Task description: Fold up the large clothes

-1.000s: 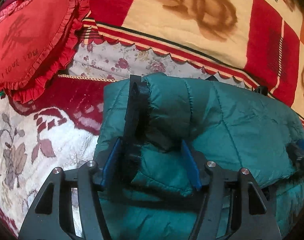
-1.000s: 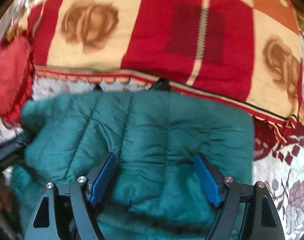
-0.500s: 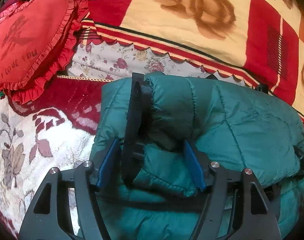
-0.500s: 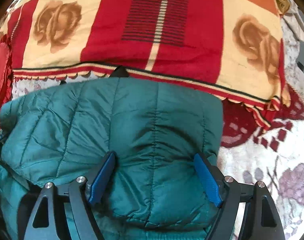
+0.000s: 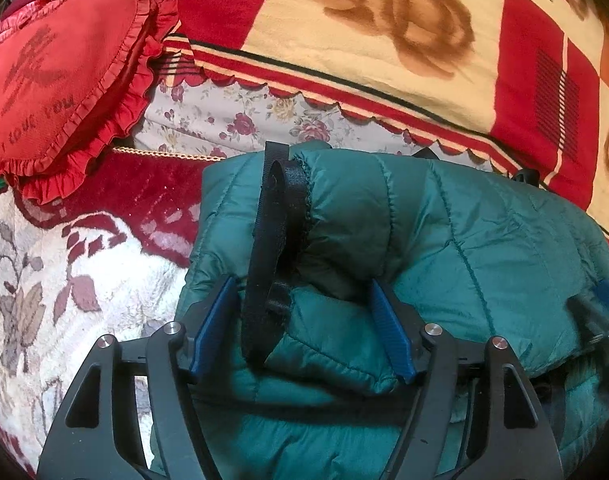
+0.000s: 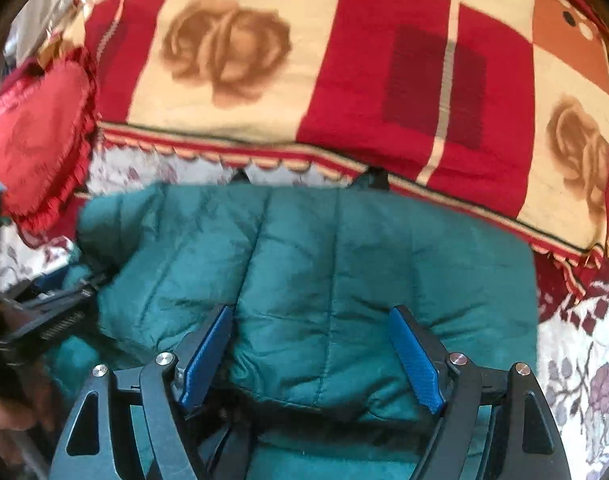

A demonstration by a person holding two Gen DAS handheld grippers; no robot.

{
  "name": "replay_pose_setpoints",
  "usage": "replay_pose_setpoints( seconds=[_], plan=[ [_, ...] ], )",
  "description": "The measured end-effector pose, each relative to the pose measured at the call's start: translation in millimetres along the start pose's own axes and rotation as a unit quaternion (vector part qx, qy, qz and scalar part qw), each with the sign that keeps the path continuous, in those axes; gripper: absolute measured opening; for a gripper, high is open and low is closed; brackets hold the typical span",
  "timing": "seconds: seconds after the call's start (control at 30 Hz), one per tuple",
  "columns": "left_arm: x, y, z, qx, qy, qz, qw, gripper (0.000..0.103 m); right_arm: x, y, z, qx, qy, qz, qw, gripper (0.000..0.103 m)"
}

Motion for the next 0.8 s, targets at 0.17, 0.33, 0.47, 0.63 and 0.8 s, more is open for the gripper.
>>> replay_pose_setpoints(
  seconds=[0.17,0.33,0.47,0.63,0.8],
  plan=[
    [1,3,1,-0.002,0.005,0.001,1.0,0.074,11,13,10,0.01,0.001,-0.004,1.0,0.078],
    [2,3,2,-0.001,0.003,0.002,1.0,0.074,10,-16,18,-0.017,0.024,0.007,1.0,0.078],
    [2,3,2,-0.003,0.004,0.004,1.0,0.074,13,-46,48,0.026,0.027,0.023,0.999,0.078],
    [2,3,1,-0.003,0.003,0.005,1.0,0.077,29,-39,92,0.058,0.07,-0.007,0.996,0.078],
    [1,3,2,-0.001,0.003,0.006,1.0,0.08,35,-25,102,0.064,0.074,-0.01,0.995,0.081]
  ],
)
Point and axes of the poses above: each gripper's, at about its wrist camera, not at the fingertips, and y roughly the way its jaws point, z to its right, x to its underside, the point moved 9 cm from there along y, roughly the way its jaws point, and after that the axes turned 12 degrees about -x, right-handed, at the moved point
